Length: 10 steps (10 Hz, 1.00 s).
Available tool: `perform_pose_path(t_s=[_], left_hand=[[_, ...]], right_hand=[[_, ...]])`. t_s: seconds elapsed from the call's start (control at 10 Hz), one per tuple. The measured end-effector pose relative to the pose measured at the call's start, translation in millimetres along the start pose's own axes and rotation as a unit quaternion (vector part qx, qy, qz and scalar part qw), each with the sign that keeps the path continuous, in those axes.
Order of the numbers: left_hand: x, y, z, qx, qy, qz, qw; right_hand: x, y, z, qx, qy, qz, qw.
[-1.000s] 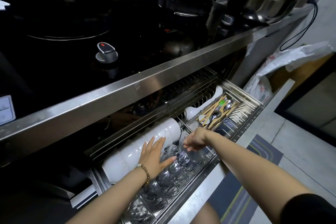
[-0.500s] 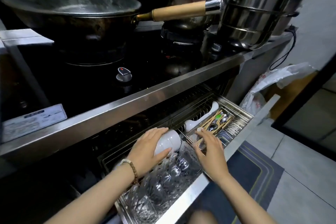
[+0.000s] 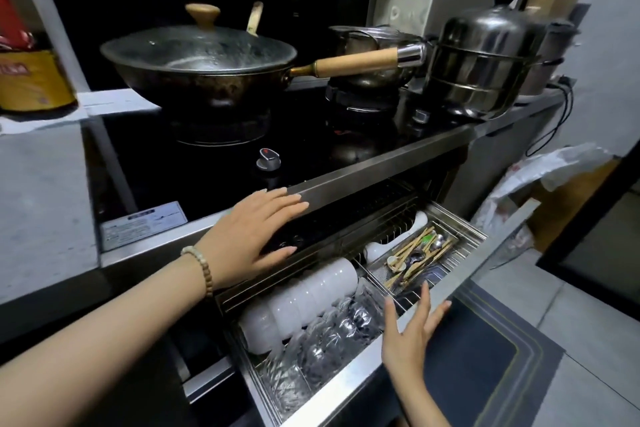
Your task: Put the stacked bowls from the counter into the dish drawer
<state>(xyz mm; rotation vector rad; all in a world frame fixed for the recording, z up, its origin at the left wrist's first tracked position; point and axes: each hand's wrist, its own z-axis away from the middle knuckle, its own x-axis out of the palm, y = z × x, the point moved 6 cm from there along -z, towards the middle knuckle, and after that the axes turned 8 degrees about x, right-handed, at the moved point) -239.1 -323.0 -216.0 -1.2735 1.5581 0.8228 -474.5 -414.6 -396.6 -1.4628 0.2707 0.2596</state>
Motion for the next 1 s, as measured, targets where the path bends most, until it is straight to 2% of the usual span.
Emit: perform_pose_path(t_s=[0.2,0.3,0.5,0.6,0.7,0.8,0.9,1.0], left_hand=[[-5.2,-28.3,5.2,-0.075,-0.026,-0.006,0.997],[0.7,-26.5,3.8,-0.073,-0.047,-0.032,0.996],[1.0,-28.9,4.6,-0.085,-0.046,-0.002,0.995],[1.8,-28.8,3.2,-0.09,-0.051,0.001,0.995],[1.1,-29.3,2.9,-0.099,-0.053,0.014,0.994],[-1.5,-28.1,3.4,-0.105,-0.049,0.032,0.993],[-3.6,-28.2,2.9,-0.105,-0.044,0.045,0.992],[-3.5,-28.2,3.1,-0.105,-0.052,0.042,0.992]], right_hand=[[19.8,-13.7,-7.7,-0.008,-0.004,-0.001,1.0],[38.0,-23.2,-15.1,0.001,-0.024,-0.004,1.0],[77.9,-42.3,-34.7,0.01,-0.073,0.054,0.996],[94.5,-51.9,-47.2,0.011,-0.122,0.068,0.99],[103.6,-62.8,-63.0,0.001,-0.206,0.079,0.975],[95.0,-70.4,-71.8,-0.004,-0.234,0.091,0.968],[76.5,-93.9,-70.0,-0.047,-0.179,0.074,0.98],[45.3,-147.4,-54.4,-0.172,-0.107,-0.029,0.979]])
